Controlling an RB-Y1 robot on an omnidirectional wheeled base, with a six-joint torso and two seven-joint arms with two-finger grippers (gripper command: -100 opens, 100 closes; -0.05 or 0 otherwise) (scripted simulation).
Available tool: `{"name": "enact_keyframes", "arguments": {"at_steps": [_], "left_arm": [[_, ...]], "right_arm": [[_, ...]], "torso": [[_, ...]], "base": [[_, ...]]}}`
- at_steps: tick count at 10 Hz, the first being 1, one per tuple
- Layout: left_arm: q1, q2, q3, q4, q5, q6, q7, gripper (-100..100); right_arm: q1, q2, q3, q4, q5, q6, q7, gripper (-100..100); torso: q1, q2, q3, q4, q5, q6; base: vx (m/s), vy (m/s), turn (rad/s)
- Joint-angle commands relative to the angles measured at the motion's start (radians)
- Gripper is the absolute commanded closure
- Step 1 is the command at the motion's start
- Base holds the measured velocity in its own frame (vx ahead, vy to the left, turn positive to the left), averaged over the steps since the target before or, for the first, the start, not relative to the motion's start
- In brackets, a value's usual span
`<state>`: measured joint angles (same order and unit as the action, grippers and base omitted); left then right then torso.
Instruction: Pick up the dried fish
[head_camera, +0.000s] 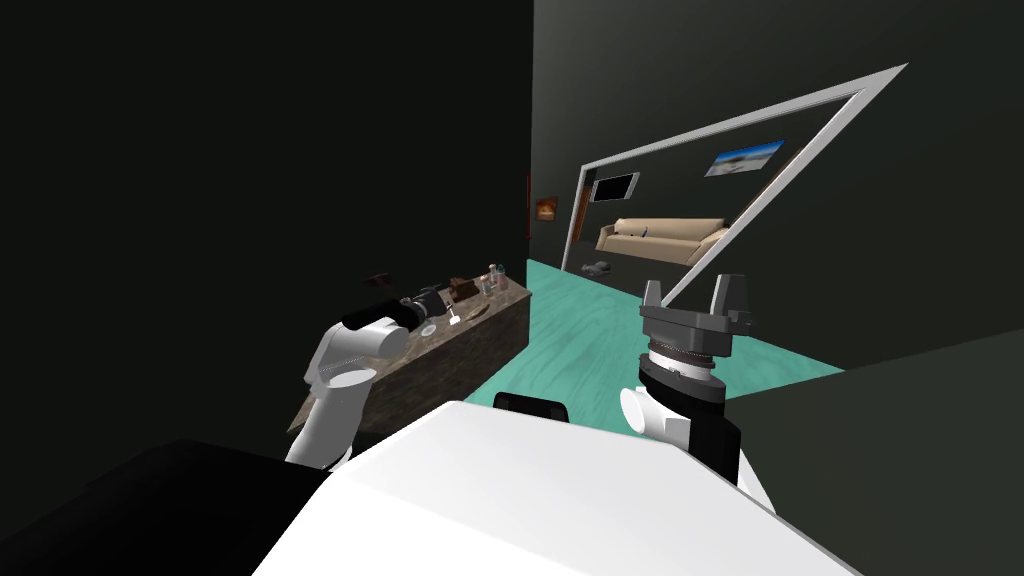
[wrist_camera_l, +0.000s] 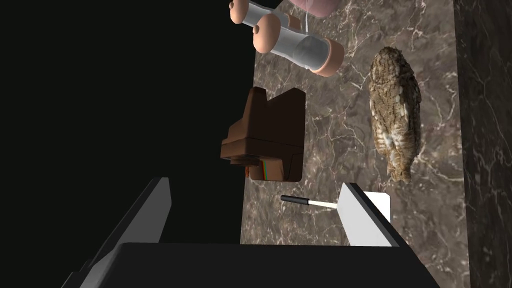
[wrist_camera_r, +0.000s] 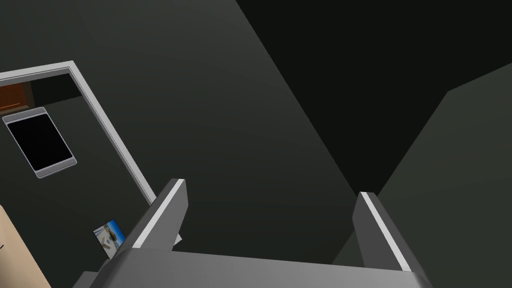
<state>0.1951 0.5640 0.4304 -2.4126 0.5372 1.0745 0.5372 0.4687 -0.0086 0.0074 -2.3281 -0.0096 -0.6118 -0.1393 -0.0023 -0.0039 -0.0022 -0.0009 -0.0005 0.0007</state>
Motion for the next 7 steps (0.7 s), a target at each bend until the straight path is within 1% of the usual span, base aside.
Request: {"name": "enact_keyframes", "arguments": {"at_steps": [1, 2, 3, 4, 5, 6, 7], "left_arm": [[-0.007, 0.005, 0.005, 0.004, 0.008, 0.050, 0.021, -100], [-0.016, 0.015, 0.016, 0.012, 0.028, 0.078, 0.056, -100], [-0.016, 0.015, 0.016, 0.012, 0.028, 0.106, 0.056, -100], [-0.024, 0.022, 0.026, 0.021, 0.047, 0.135, 0.091, -100], [-0.024, 0.022, 0.026, 0.021, 0.047, 0.161, 0.091, -100], [-0.029, 0.028, 0.034, 0.032, 0.065, 0.195, 0.124, -100], [-0.029, 0.028, 0.034, 0.032, 0.065, 0.211, 0.124, -100]], "right_arm": [[0.000, 0.000, 0.000, 0.000, 0.000, 0.000, 0.000, 0], [0.000, 0.000, 0.000, 0.000, 0.000, 0.000, 0.000, 0], [0.000, 0.000, 0.000, 0.000, 0.000, 0.000, 0.000, 0], [0.000, 0.000, 0.000, 0.000, 0.000, 0.000, 0.000, 0], [0.000, 0.000, 0.000, 0.000, 0.000, 0.000, 0.000, 0], [0.000, 0.000, 0.000, 0.000, 0.000, 0.000, 0.000, 0], [0.000, 0.000, 0.000, 0.000, 0.000, 0.000, 0.000, 0]], "torso": [[0.000, 0.000, 0.000, 0.000, 0.000, 0.000], [0.001, 0.000, 0.000, 0.000, 0.000, 0.000], [0.001, -0.001, 0.000, 0.000, 0.000, 0.000], [0.001, 0.000, 0.000, 0.000, 0.000, 0.000], [0.001, -0.001, -0.001, 0.000, 0.000, 0.000], [0.002, 0.000, 0.000, 0.000, 0.000, -0.001], [0.002, -0.001, 0.000, 0.000, 0.000, 0.000]], "base": [[0.044, -0.022, -0.067], [0.059, -0.019, -0.125], [0.054, -0.009, -0.066], [0.062, -0.015, -0.169], [0.047, -0.003, -0.057], [0.059, -0.006, -0.129], [0.050, 0.001, -0.065]]}}
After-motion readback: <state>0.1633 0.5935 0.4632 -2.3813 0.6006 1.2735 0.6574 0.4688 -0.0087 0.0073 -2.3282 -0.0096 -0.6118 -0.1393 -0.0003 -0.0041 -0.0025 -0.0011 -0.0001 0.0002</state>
